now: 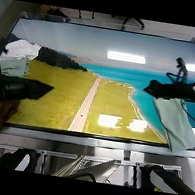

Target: Fold the shirts.

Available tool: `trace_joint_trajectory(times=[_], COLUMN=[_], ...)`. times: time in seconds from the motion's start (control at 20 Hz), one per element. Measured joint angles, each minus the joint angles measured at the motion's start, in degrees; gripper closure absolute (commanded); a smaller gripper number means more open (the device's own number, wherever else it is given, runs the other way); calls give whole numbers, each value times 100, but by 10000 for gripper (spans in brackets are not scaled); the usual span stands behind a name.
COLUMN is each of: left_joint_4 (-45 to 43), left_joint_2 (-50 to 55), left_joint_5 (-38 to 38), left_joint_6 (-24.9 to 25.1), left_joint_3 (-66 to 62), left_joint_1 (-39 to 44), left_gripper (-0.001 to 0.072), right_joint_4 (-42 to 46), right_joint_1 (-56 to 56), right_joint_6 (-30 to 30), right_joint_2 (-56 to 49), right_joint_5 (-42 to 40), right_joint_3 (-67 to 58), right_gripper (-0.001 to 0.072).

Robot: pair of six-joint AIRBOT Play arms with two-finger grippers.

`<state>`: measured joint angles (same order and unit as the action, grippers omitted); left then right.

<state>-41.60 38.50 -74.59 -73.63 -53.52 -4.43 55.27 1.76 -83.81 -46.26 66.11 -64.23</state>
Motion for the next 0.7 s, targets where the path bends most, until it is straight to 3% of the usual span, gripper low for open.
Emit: trace_joint_trajectory(times=[0.35, 0.7], left_joint_4=[-321, -369], left_joint_2=[-1134, -1370], left_joint_5=[107, 118], left_joint_6=[-586, -765], left_joint_3=[1023, 1130], left_joint_1=[334, 131], left_gripper=[689, 689], right_joint_4=[-114, -144], right_joint_1=[-813, -894], right_joint_6=[-37, -37], right_joint_2=[-59, -66], right_joint_5=[87, 208], right_joint_3=[129, 142], right_gripper=[697, 697])
